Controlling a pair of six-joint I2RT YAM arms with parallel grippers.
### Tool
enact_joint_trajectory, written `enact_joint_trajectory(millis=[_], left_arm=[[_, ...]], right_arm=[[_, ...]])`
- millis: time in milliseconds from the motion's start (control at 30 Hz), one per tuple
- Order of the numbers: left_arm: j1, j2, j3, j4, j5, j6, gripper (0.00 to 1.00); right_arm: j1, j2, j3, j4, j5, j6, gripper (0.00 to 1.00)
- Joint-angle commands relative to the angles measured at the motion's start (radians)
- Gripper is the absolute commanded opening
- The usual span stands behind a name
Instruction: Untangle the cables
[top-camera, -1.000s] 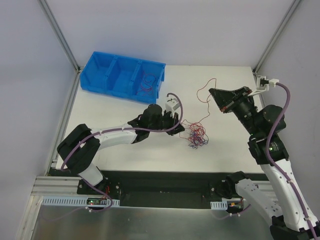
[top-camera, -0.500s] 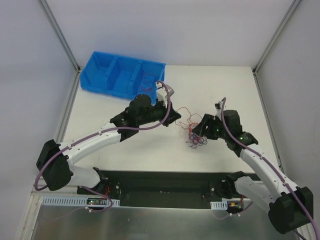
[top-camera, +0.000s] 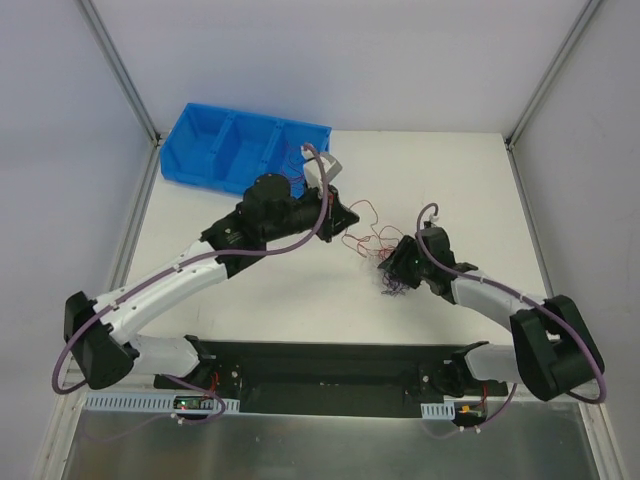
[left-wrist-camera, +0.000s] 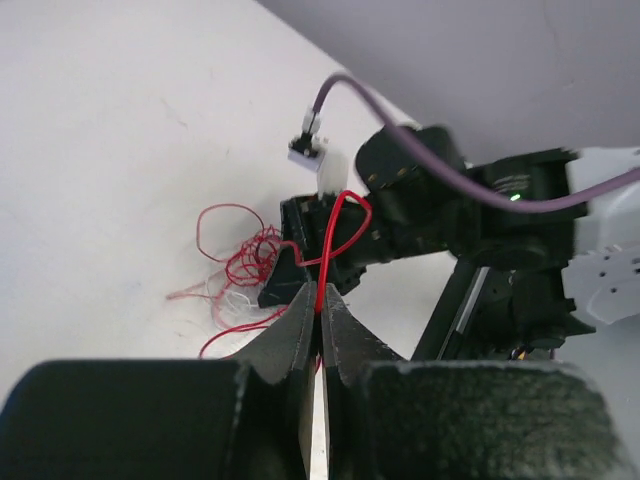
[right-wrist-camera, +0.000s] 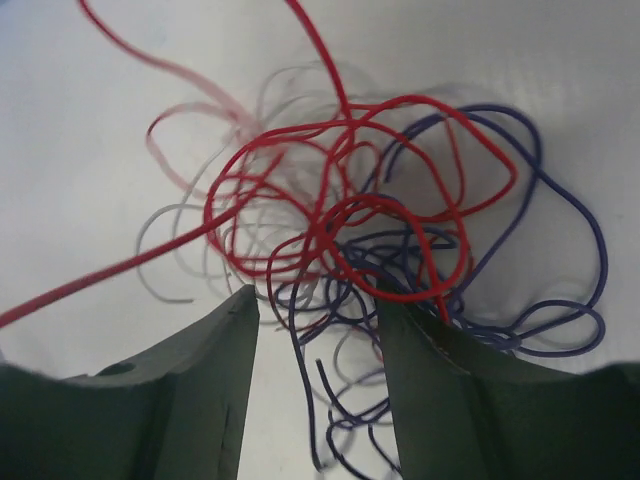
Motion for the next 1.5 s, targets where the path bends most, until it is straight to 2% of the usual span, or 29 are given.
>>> enact_joint_trajectory(millis=[0, 167, 267, 367, 733, 1000, 1133, 1467], left_arm=[[-0.005, -0.173, 0.154, -0.086, -0.103, 0.129, 0.00], [-0.006, -0.287, 0.245, -0.187, -0.296, 0.247, 0.00], [-0.006, -0.320, 0.283, -0.210, -0.344, 0.276, 0.00], [-0.005, -0.343, 0.303, -0.230, -0.375, 0.311, 0.00], [0.017, -0.232, 0.328, -0.285, -0.580, 0.397, 0.00], [0.260, -0.046, 0.377, -0.238, -0.481, 0.229, 0.00], [0.304, 0.060, 0.426, -0.155, -0.445, 0.223, 0.00], [0.382, 0.252, 0.633, -0.112, -0.412, 0.250, 0.00]], right_arm=[[0.002, 0.063, 0.011, 0.051, 0.225, 0.118, 0.53], [-0.007, 0.077, -0.029, 0.056, 0.320, 0.181, 0.53], [-0.009, 0.059, -0.045, 0.060, 0.362, 0.194, 0.53], [-0.019, 0.054, -0.076, 0.120, 0.336, 0.192, 0.53], [-0.023, 0.038, -0.125, 0.238, 0.262, 0.145, 0.53], [-0.023, 0.016, -0.159, 0.297, 0.250, 0.133, 0.53], [-0.023, 0.025, -0.153, 0.307, 0.233, 0.124, 0.53], [-0.026, 0.036, -0.151, 0.327, 0.213, 0.115, 0.53]])
